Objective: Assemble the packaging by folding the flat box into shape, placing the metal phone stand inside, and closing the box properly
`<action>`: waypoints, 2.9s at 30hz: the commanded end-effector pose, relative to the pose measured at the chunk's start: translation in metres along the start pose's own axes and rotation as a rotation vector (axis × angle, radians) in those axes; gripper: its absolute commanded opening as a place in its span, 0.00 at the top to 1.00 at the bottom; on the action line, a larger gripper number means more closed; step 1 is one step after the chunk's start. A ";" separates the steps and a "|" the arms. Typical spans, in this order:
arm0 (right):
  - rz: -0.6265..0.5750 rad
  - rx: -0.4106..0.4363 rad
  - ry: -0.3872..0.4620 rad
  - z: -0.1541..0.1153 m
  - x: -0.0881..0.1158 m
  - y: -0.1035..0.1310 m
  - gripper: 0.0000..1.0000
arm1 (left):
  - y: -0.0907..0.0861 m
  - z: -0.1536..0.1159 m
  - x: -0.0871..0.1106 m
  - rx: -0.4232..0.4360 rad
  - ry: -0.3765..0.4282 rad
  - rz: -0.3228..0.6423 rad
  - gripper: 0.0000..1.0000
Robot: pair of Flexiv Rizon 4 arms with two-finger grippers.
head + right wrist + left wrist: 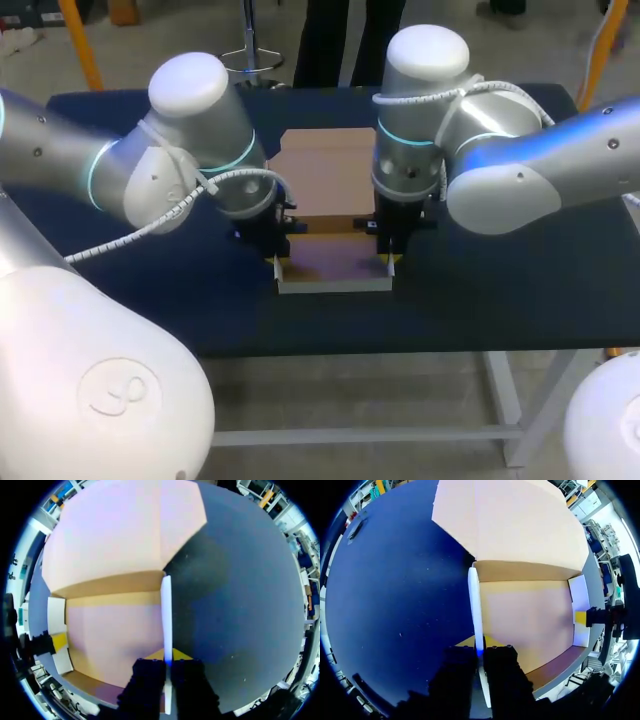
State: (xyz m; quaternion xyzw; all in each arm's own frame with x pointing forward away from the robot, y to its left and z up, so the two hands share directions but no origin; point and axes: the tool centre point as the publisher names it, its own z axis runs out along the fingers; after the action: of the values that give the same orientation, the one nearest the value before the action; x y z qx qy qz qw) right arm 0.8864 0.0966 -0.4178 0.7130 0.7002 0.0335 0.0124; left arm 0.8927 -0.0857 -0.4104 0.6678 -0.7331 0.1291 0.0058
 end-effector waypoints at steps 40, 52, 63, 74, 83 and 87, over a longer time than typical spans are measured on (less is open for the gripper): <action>-0.372 -0.257 0.281 -0.076 -0.040 -0.028 0.00 | -0.003 0.003 -0.004 0.000 -0.433 0.022 1.00; -0.462 -0.259 0.323 -0.080 -0.047 -0.030 0.00 | -0.004 0.001 -0.011 -0.010 -0.374 0.010 1.00; -0.730 -0.411 0.335 -0.103 -0.061 -0.055 0.00 | -0.007 -0.007 -0.018 -0.018 -0.319 0.008 1.00; -0.887 -0.523 0.438 -0.125 -0.103 -0.079 0.00 | -0.007 -0.007 -0.025 -0.006 -0.328 0.018 1.00; -0.999 -0.537 0.493 -0.128 -0.111 -0.087 0.00 | -0.009 -0.006 -0.030 0.004 -0.345 0.014 1.00; -1.028 -0.532 0.495 -0.130 -0.112 -0.091 0.00 | -0.010 -0.005 -0.032 0.007 -0.351 0.012 1.00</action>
State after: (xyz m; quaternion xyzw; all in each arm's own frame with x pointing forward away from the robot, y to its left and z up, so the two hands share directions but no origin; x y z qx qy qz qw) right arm 0.8034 -0.0050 -0.3180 0.2480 0.9054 0.3358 0.0779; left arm 0.9055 -0.0543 -0.4082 0.6753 -0.7274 0.0146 -0.1210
